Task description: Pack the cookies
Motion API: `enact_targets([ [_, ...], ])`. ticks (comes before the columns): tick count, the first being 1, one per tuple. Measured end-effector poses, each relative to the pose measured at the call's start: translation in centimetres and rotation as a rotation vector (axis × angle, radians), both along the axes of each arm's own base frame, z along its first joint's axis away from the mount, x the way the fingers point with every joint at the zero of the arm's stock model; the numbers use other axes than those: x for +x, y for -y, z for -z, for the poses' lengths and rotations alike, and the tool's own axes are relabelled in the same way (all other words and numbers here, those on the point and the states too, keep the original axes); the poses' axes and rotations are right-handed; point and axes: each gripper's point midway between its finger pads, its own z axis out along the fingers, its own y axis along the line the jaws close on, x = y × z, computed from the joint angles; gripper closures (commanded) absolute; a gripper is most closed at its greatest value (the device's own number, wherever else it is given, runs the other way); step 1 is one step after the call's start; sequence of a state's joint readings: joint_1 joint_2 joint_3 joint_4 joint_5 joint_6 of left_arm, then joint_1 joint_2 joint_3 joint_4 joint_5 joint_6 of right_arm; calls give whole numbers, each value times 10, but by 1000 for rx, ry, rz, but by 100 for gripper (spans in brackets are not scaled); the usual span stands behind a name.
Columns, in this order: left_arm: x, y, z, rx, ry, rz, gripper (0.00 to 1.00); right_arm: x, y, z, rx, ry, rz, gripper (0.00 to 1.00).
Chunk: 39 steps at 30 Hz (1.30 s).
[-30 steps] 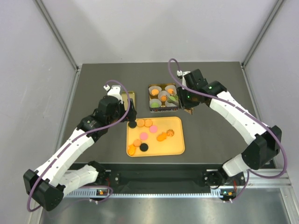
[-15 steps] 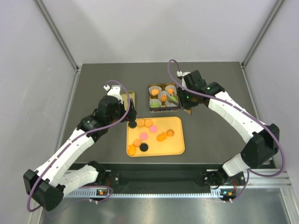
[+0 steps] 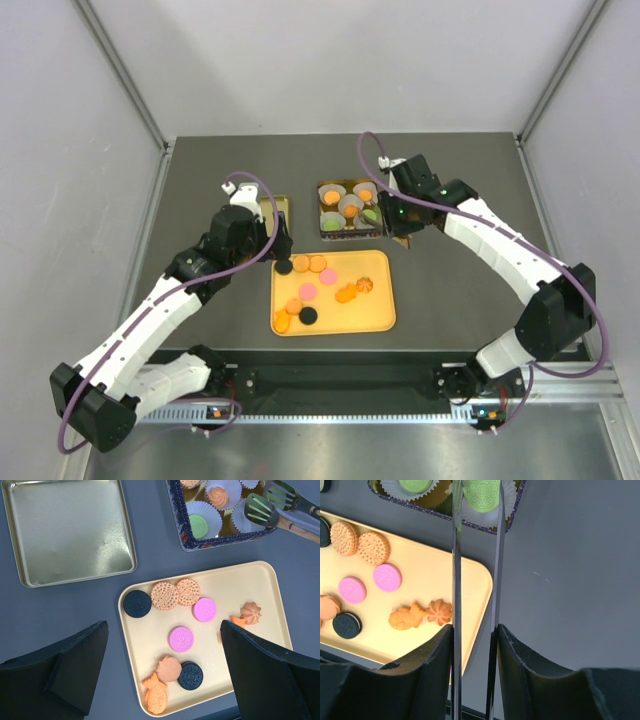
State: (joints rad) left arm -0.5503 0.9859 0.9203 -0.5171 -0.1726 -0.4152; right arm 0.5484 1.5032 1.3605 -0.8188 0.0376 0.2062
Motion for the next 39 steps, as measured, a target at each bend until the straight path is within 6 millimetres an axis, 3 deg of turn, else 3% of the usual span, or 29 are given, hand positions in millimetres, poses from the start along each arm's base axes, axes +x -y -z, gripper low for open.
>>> enact_targets([
  [25,0,0,0,0,1,0,1,0,0,5,-1,-4,1,56],
  [30,0,0,0,1,1,1,1,6,4,-4,10,7,18,56],
  [34,0,0,0,4,1,7,1,32,27,-30,55,62,102,56],
  [39,-2,5,1,-8,-10,29,1,69,85,-44,107,138,293,56],
])
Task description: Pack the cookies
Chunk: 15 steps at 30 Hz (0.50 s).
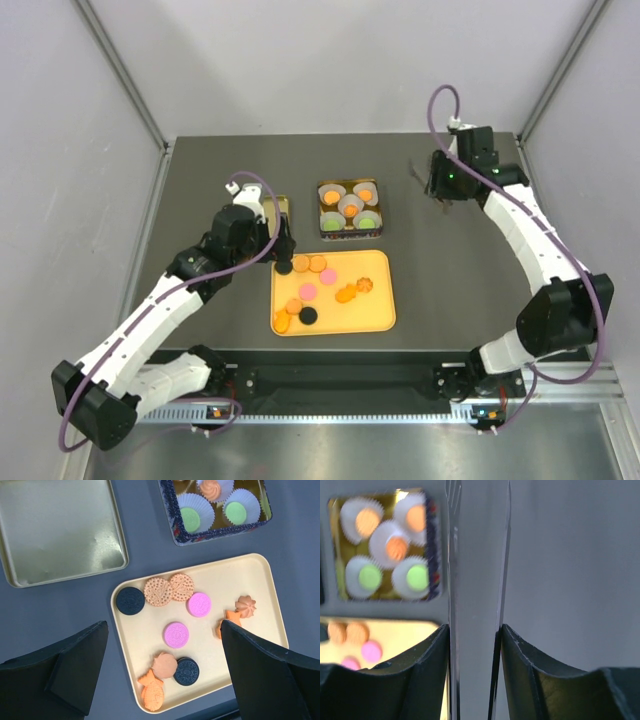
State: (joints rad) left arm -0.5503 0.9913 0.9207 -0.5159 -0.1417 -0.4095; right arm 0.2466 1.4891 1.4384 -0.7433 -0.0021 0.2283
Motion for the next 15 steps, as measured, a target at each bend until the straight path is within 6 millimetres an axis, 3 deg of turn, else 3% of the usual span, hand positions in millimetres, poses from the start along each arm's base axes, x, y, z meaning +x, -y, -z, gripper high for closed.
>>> enact_targets([
  [4,-2,7,6,-13,-31,28,1,24,29,20,16,25,119,55],
  [8,-4,12,4,-31,-38,53,1,41,40,77,10,-33,186,55],
  [11,-4,14,-1,-43,-31,60,1,42,45,123,-6,-115,217,53],
  [15,-4,15,-3,-46,-29,62,1,36,47,156,-11,-172,243,47],
])
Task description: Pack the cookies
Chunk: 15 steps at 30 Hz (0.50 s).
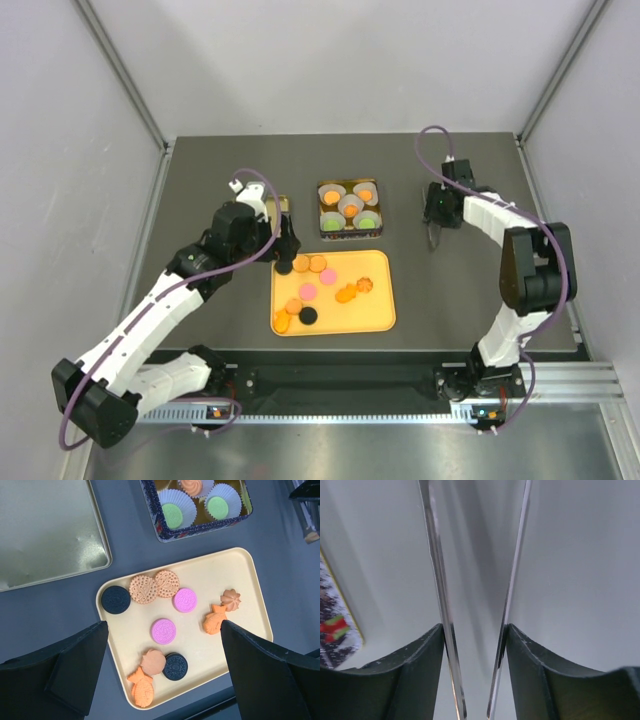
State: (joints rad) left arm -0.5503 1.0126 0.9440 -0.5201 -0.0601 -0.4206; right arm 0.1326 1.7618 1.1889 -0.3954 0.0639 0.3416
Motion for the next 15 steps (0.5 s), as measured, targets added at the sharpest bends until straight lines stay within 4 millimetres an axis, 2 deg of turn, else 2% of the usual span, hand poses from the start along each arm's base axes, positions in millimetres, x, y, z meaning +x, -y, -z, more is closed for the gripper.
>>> enact_targets([
  [1,0,0,0,1,-2,0,1,-2,1,4,-1,-5,4,46],
  [6,0,-1,-3,1,0,-6,1,-7,4,14,-8,-9,20,25],
  [10,0,-1,-3,-14,-8,-20,1,-12,4,22,-11,-20,19,16],
  [13,0,0,-2,-27,-18,-31,1,-16,4,29,-7,-25,18,13],
  [15,1,1,0,-31,-29,-40,1,-20,5,32,-9,-27,24,7],
])
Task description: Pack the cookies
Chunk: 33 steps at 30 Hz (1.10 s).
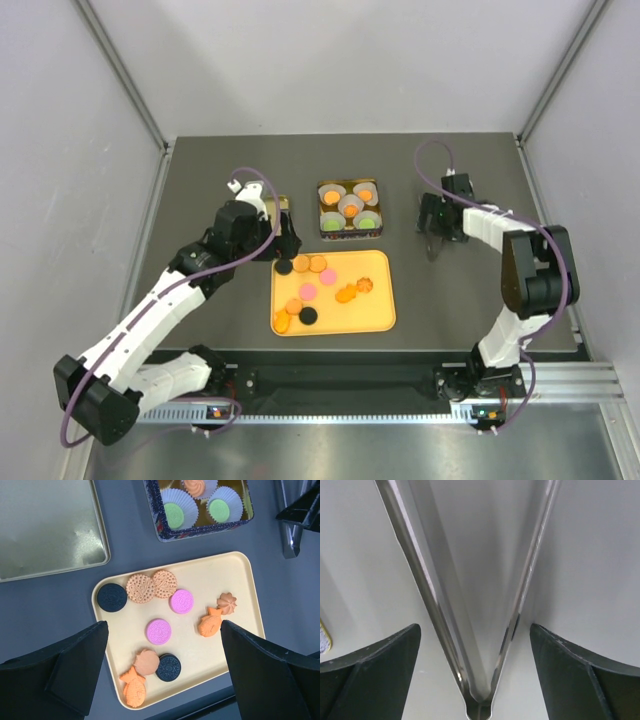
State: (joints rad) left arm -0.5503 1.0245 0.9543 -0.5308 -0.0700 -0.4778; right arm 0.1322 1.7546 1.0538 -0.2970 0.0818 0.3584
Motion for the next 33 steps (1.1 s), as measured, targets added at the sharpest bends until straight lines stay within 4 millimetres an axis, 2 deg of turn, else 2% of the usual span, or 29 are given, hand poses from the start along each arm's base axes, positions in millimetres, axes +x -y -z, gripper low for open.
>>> enact_targets([
  [1,1,0,2,1,-6,-6,1,-2,0,-2,3,8,3,1],
  [4,6,0,9,9,-24,-29,1,-14,1,-20,8,43,8,0],
  [7,14,1,16,25,-49,-54,2,-13,-6,-65,28,159,-4,0],
  [11,33,3,24,43,-66,-102,2,-7,-37,-145,111,384,-77,0],
  [14,51,2,31,60,-81,-138,3,-4,-60,-179,179,471,-123,0],
  [18,83,-7,47,113,-105,-213,7,-5,-76,-185,218,485,-158,0],
  [21,106,-17,63,172,-124,-272,16,-6,-83,-186,242,486,-172,0],
  [23,121,-22,74,200,-140,-299,23,-7,-86,-183,258,482,-181,0],
  [27,155,-28,102,267,-175,-325,28,-13,-90,-172,264,456,-196,0],
  [30,172,-31,124,313,-202,-332,31,-18,-96,-165,265,436,-213,0],
  [33,179,-37,144,360,-234,-339,31,-23,-101,-158,263,417,-229,0],
])
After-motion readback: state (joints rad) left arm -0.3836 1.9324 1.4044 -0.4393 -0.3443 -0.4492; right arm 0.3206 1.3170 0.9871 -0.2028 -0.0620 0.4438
